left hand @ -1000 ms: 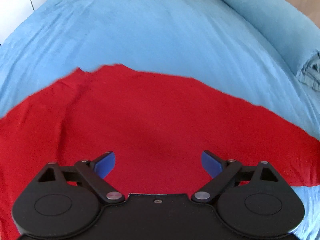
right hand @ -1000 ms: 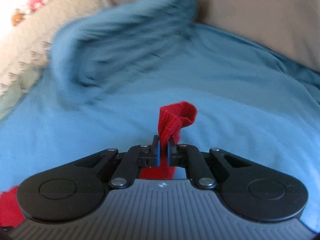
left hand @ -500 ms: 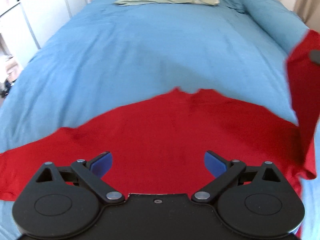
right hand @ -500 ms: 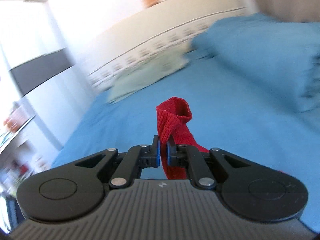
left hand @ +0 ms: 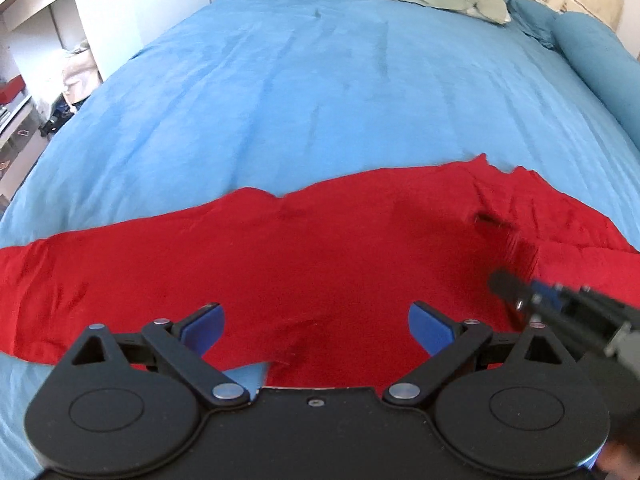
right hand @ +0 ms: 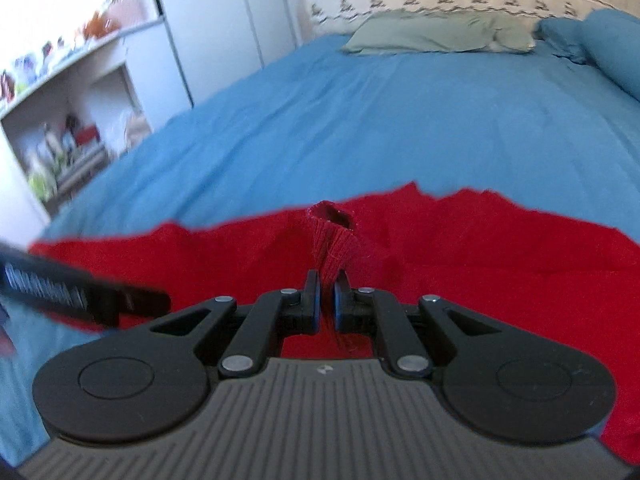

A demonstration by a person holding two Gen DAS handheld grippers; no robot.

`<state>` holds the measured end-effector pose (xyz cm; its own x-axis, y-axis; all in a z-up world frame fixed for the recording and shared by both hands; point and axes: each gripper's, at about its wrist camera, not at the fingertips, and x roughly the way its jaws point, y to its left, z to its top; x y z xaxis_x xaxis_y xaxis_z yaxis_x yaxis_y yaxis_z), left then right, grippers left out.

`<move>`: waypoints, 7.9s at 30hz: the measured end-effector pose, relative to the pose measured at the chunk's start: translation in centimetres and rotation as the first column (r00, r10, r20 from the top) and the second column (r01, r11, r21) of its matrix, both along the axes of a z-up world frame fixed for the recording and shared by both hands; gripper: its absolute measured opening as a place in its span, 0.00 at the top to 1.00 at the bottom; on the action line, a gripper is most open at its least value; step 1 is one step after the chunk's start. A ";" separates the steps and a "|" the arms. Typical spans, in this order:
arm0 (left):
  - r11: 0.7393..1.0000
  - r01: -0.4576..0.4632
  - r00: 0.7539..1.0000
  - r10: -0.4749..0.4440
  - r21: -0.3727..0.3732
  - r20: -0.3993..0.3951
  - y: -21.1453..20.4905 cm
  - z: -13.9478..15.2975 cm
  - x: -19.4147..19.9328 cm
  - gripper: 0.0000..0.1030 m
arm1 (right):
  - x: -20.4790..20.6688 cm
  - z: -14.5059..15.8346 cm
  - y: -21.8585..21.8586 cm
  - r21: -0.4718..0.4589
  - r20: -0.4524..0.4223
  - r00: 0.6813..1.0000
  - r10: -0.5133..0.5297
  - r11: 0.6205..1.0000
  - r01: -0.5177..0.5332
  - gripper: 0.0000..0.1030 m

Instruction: Fold small clothes

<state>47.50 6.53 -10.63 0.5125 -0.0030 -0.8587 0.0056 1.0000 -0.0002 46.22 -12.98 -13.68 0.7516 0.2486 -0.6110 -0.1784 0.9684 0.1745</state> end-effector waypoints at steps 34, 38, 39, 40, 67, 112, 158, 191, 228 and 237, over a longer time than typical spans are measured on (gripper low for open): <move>0.973 0.107 0.993 -0.115 -0.205 -0.024 -5.7 -5.6 1.4 0.32 | -7.5 -1.5 -6.6 -0.168 -0.046 0.982 0.183 0.968 -0.188 0.08; 0.979 0.117 0.993 -0.120 -0.170 -0.010 -6.7 -5.9 1.6 0.56 | -7.9 -2.2 -7.3 -0.144 -0.047 0.988 0.145 0.978 -0.150 0.08; 0.981 0.119 0.992 -0.123 -0.153 -0.012 -7.0 -5.8 1.7 0.74 | -7.9 -2.3 -7.3 -0.142 -0.046 0.989 0.138 0.979 -0.144 0.08; 0.983 0.118 0.993 -0.121 -0.137 -0.014 -7.1 -5.8 1.7 0.95 | -8.0 -2.3 -7.4 -0.141 -0.045 0.990 0.132 0.980 -0.137 0.08; 0.997 -0.007 0.980 -0.008 0.078 0.197 -0.6 -1.8 -0.4 0.33 | -7.5 -1.1 -10.1 -0.164 -0.029 0.998 -0.052 0.985 0.047 0.08; 0.980 -0.120 0.948 0.159 -0.157 0.274 11.1 6.5 -6.9 0.00 | -7.6 9.1 -5.6 -0.134 0.057 0.998 0.017 0.991 -0.009 0.00; 0.896 -0.354 0.842 0.430 -0.268 0.325 28.5 3.8 -4.5 0.96 | -6.0 1.6 12.8 -0.118 -0.169 0.948 -0.270 0.960 0.252 0.00; 0.942 0.287 0.954 -0.265 -0.174 0.139 -16.4 -4.3 -2.6 0.20 | -11.1 3.1 -18.8 -0.060 -0.152 0.912 -0.381 0.925 0.376 0.00; 0.997 0.017 0.991 -0.008 -0.073 0.131 5.1 -0.6 -4.9 0.01 | -0.9 -2.9 2.5 -0.564 -0.145 0.967 0.211 0.785 -0.256 0.69; 0.994 0.034 0.989 -0.018 -0.107 0.144 4.3 0.0 -4.6 0.01 | -1.1 0.6 0.3 -0.458 -0.054 0.992 0.116 0.880 -0.128 0.80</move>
<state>42.89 10.83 -10.64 0.6282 -0.1077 -0.7706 0.0397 0.9935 -0.1065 45.14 -12.63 -13.09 0.7168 0.0234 -0.6969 -0.3014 0.9117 -0.2794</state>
